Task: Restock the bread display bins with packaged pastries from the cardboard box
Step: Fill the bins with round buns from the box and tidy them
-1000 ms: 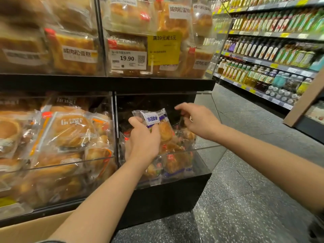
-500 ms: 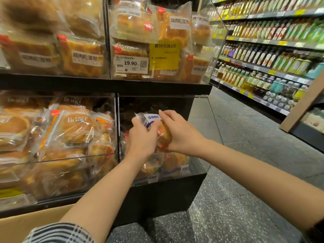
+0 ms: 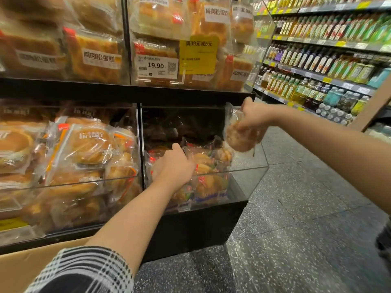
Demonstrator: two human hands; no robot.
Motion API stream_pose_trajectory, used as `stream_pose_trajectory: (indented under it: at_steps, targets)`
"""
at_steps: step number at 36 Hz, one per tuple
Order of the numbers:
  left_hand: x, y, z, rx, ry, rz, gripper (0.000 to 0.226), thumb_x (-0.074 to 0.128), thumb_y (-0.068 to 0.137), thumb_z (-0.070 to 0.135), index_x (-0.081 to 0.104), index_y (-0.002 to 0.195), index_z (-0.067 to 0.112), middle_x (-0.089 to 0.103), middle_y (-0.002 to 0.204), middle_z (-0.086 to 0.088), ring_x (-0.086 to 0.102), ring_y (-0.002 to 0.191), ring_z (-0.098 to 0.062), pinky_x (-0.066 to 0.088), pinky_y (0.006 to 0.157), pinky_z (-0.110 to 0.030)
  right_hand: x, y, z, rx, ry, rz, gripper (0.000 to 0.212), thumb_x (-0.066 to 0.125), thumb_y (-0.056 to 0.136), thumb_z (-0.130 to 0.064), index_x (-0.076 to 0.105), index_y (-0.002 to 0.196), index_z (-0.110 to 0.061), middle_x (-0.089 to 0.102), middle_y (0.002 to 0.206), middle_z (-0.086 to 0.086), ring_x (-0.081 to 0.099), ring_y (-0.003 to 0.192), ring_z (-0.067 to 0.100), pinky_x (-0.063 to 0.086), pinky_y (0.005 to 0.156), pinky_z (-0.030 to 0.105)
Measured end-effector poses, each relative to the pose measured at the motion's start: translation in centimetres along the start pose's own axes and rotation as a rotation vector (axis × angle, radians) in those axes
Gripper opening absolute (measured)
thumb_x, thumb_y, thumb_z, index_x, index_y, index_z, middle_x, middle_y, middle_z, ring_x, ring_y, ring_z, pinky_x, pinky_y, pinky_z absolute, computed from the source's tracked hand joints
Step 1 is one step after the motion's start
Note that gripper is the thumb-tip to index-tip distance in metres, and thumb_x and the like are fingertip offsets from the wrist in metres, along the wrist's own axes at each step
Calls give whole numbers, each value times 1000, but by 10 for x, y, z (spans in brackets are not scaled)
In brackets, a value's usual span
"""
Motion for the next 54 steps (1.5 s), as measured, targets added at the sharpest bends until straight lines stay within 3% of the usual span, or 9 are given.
stream_pose_trajectory:
  at_steps: [5,14,20,25,34,39,43,49,54]
  targets:
    - [3,1,-2,-65,15,-26,38,42,97,29,37,131,12,54,120,-10,52,103,-29,35,70,-35,19,13,1,158,-26,-281,13,53,97,-15,50,98,-2,57,97,20,65,81,34,58,68,39]
    - [6,5,-2,-97,42,-31,52,45,97,37,30,140,13,51,130,-10,51,114,-31,36,72,-34,48,32,-8,113,-499,-296,37,51,99,-23,54,128,-1,58,114,11,57,97,23,48,90,33]
    - [9,8,-5,-72,47,-22,57,44,95,37,27,142,9,53,129,-11,53,113,-33,35,75,-36,63,41,-9,62,-525,-166,28,54,95,-10,57,120,2,56,93,10,55,88,22,47,75,29]
    - [10,10,-7,-71,49,-7,54,46,95,38,29,139,11,52,128,-10,53,112,-31,35,74,-35,70,45,-8,-3,-468,68,39,53,90,-6,50,129,-5,62,109,13,60,92,27,42,66,30]
    - [13,12,-8,-66,44,6,58,47,95,39,28,142,12,50,132,-9,52,115,-31,35,75,-35,117,27,10,29,-387,-62,32,43,96,-11,54,124,1,59,123,15,58,108,28,46,86,30]
    - [8,12,-4,-38,30,46,53,47,96,39,32,140,13,54,126,-8,55,109,-28,36,71,-32,117,17,13,80,-371,-187,31,38,98,-5,51,121,10,55,94,18,62,79,28,50,61,28]
    - [-3,5,4,45,19,134,52,45,96,44,35,138,14,60,106,-3,56,84,-19,39,64,-30,96,3,8,67,-355,-37,36,38,97,-3,47,131,1,57,123,16,59,111,29,46,71,27]
    - [-15,-15,21,325,-199,105,33,55,92,31,54,123,21,62,101,7,60,93,-13,49,78,-29,51,-36,6,32,59,292,36,41,90,-3,62,118,-11,61,120,15,60,107,34,51,90,42]
    - [-43,-50,15,513,-366,-49,33,61,90,15,56,121,22,60,110,7,58,103,-6,48,91,-22,49,-78,-20,-67,473,375,28,43,92,-3,69,92,-15,66,86,9,65,79,24,56,70,37]
Point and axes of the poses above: each hand's wrist, its own y-axis towards the middle knuckle, its own x-axis out of the palm, z = x × y, the point moved 8 cm from there along y, towards the middle knuckle
